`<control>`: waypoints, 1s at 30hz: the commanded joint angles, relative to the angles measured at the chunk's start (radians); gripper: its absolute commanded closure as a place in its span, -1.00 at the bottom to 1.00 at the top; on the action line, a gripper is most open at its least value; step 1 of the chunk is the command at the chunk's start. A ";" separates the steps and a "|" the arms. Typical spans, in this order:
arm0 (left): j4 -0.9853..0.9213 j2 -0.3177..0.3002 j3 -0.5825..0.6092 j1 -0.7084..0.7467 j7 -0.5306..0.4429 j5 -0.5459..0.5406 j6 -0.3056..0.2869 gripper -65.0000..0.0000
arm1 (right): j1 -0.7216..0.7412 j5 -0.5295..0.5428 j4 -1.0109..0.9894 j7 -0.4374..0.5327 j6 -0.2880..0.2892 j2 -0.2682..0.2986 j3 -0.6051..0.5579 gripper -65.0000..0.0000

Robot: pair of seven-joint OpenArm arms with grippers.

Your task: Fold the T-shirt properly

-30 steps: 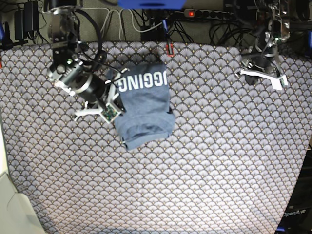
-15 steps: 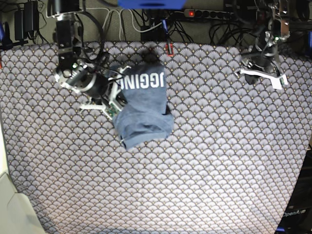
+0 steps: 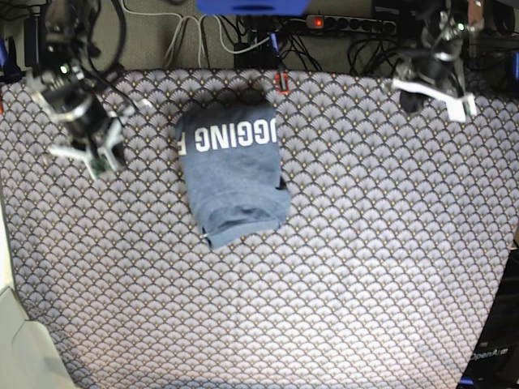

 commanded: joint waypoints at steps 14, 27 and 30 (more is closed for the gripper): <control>0.013 -0.005 0.153 0.224 -0.022 0.332 -0.011 1.00 | -0.295 0.022 0.013 0.029 -0.001 -0.036 0.390 0.95; -0.281 0.002 0.262 0.209 -0.025 0.452 -0.011 1.00 | -0.410 0.017 -0.381 0.275 -0.001 -0.016 0.519 0.96; -0.359 0.003 0.308 0.166 -0.027 0.452 -0.011 1.00 | -0.406 0.017 -0.609 0.379 -0.001 0.022 0.507 0.96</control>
